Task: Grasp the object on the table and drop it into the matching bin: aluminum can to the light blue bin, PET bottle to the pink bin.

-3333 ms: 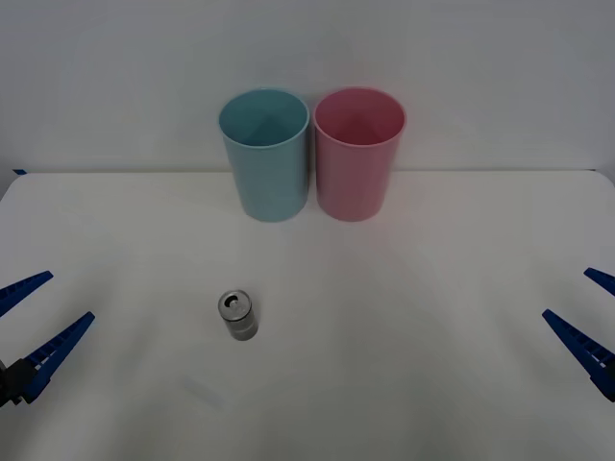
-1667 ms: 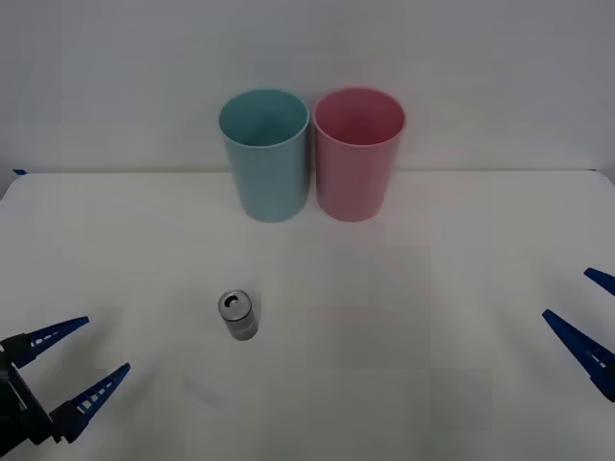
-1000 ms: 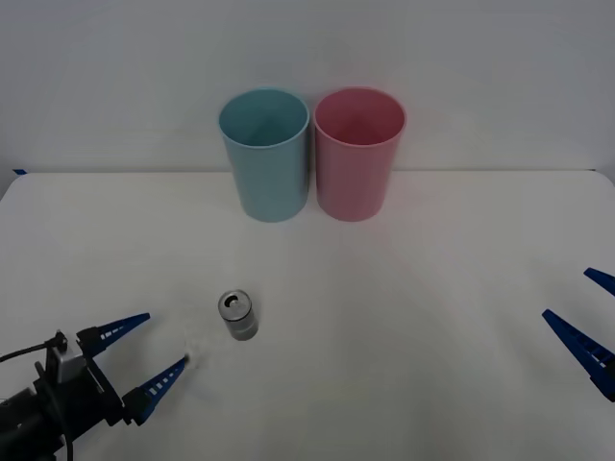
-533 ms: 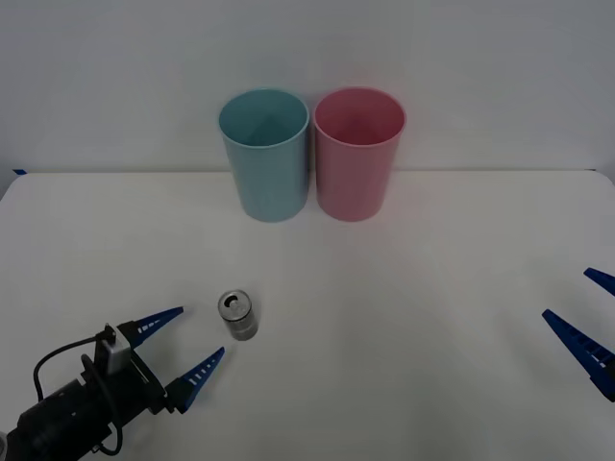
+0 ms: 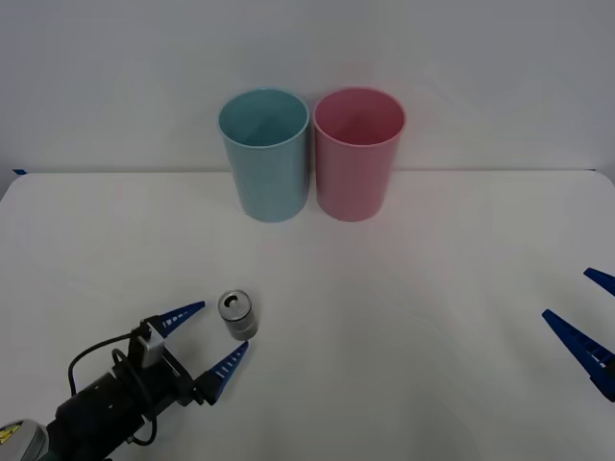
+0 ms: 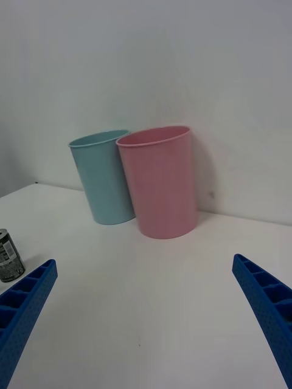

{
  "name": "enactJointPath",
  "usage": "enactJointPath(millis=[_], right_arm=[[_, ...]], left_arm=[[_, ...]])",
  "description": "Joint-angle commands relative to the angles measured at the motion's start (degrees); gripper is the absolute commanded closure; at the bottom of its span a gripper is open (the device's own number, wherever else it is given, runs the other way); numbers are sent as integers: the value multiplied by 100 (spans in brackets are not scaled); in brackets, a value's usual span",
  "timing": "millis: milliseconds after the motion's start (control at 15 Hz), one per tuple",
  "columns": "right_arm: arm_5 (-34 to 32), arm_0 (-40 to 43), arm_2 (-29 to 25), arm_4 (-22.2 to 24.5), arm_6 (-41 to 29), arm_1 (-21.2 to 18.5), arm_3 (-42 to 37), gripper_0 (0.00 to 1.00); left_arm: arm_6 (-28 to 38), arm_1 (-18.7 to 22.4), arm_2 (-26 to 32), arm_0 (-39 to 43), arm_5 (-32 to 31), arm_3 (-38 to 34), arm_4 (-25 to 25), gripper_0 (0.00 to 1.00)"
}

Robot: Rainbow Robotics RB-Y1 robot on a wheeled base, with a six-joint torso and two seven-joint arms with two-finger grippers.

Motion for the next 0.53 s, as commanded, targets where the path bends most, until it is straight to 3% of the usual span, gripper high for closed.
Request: enactJointPath(millis=[67, 267, 533], right_arm=[[0, 0, 0, 0, 0, 0, 0, 0], [0, 0, 0, 0, 0, 0, 0, 0], [0, 0, 0, 0, 0, 0, 0, 0]], left_arm=[[-23, -221, -20, -82, 148, 12, -231, 0], [-23, -423, -29, -205, 306, 82, -521, 0], [-110, -546, -46, -530, 341, 433, -530, 0]])
